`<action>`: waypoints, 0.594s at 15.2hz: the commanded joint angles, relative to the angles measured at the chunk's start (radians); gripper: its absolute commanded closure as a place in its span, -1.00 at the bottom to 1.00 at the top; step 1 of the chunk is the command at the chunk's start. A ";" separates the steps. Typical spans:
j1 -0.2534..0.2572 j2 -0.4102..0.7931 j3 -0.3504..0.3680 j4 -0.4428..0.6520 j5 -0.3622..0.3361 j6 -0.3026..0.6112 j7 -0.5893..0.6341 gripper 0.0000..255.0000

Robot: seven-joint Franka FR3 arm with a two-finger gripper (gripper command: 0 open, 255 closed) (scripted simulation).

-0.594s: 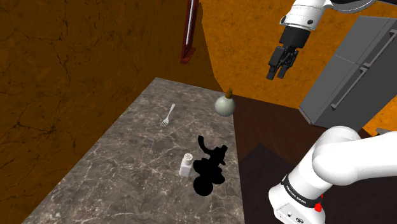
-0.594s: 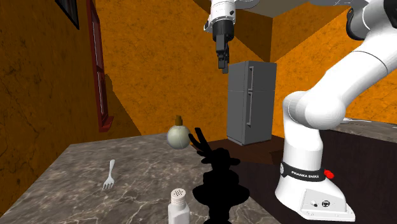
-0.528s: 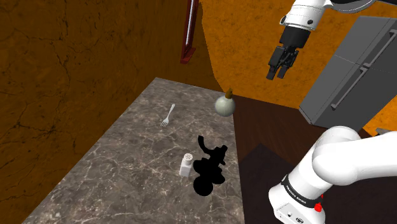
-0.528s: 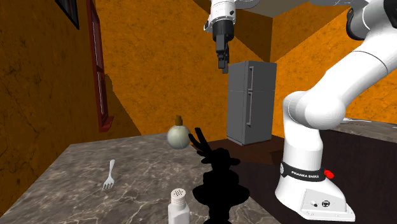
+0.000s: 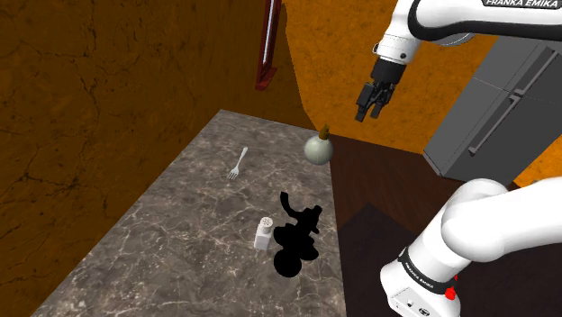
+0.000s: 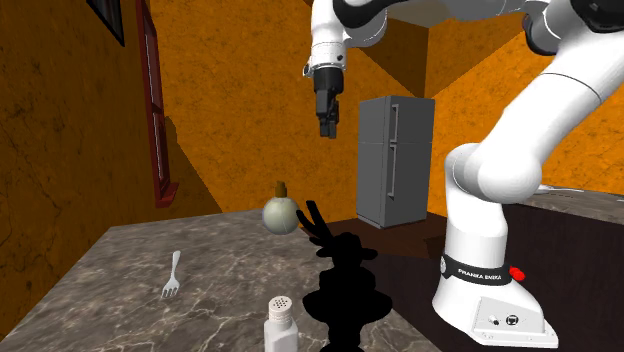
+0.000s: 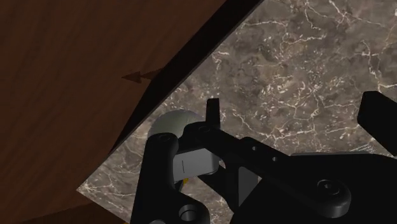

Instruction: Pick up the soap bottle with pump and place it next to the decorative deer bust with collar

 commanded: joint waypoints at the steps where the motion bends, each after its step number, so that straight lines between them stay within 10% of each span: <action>1: -0.003 0.048 -0.013 -0.006 -0.013 0.066 -0.017 -1.00; 9: -0.015 0.286 -0.076 0.020 -0.049 0.316 -0.092 -1.00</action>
